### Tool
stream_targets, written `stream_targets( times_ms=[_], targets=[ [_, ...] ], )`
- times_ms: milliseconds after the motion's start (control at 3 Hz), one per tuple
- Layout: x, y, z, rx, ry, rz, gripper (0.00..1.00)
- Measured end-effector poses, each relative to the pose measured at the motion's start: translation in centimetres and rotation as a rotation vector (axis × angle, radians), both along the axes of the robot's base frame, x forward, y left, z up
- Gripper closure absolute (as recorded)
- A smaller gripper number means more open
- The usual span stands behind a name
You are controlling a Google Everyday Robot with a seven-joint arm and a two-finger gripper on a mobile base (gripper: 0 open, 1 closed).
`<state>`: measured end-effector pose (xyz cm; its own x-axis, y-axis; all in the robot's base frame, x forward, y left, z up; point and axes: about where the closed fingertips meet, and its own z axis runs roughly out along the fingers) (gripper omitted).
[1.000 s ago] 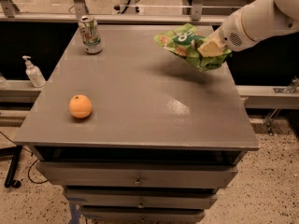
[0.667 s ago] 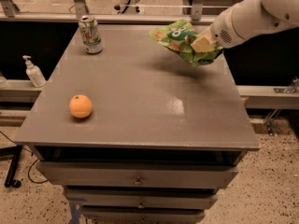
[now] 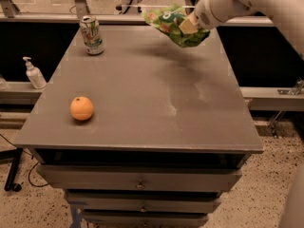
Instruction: Move green rice chip bag near 7up can
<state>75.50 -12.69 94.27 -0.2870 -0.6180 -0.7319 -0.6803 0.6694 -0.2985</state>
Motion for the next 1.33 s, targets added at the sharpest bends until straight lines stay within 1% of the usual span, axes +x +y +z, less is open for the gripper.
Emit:
stream_targets(
  times_ms=[333, 667, 1000, 1333],
  targets=[
    [4.2, 2.1, 0.6, 0.013, 0.006, -0.038, 1.0],
    [7.3, 5.0, 0.6, 0.044, 0.039, -0.072, 1.0],
    [8.8, 8.7, 0.4, 0.099, 0.07, -0.052, 1.0],
    [9.0, 12.2, -0.2, 0.162, 0.11, -0.011, 1.0]
  ],
)
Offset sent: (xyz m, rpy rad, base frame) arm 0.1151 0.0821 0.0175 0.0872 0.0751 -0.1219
